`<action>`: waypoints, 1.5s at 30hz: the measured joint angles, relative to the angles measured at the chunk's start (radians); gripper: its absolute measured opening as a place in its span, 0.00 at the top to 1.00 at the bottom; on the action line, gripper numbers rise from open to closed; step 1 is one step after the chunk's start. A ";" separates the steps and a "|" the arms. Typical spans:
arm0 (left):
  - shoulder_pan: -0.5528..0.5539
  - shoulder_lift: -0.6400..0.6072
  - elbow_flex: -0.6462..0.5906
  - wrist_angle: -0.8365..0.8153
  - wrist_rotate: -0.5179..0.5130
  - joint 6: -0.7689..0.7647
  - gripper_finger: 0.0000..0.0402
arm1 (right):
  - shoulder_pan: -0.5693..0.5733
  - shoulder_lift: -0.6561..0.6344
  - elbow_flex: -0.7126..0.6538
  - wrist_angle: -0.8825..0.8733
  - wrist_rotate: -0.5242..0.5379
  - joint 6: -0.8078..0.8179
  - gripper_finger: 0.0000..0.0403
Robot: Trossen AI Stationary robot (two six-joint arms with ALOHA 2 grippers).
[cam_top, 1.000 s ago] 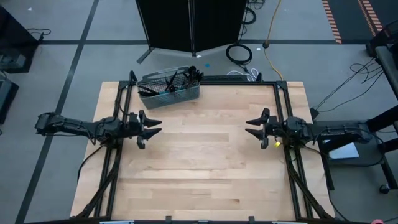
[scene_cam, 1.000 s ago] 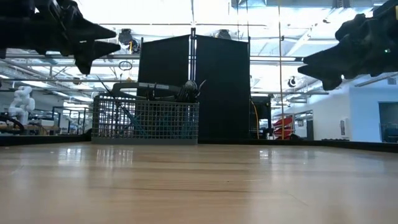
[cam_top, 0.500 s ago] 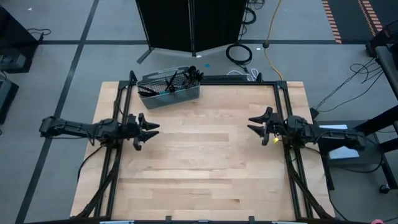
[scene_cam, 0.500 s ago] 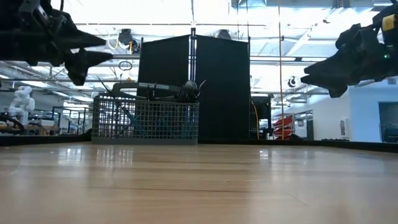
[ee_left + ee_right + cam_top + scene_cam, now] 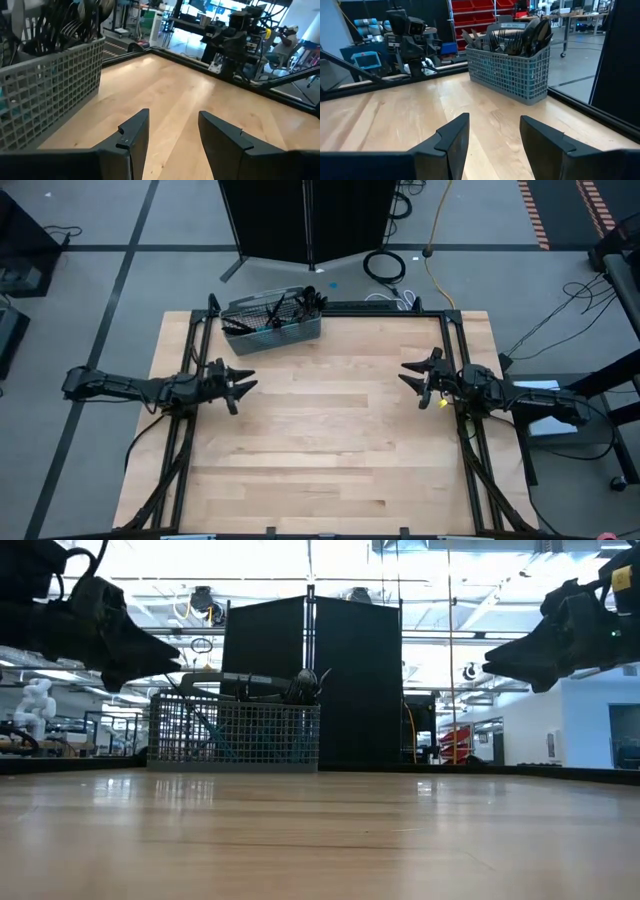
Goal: Sort silverware
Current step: Return to Home Position
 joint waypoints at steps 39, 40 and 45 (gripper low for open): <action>0.000 0.011 -0.001 0.011 0.010 -0.006 0.59 | 0.000 0.000 0.000 0.000 0.001 -0.015 0.58; 0.000 0.011 -0.002 0.011 0.011 -0.006 0.59 | 0.000 0.000 0.000 0.000 0.001 -0.015 0.58; 0.000 0.011 -0.002 0.011 0.011 -0.006 0.59 | 0.000 0.000 0.000 0.000 0.001 -0.015 0.58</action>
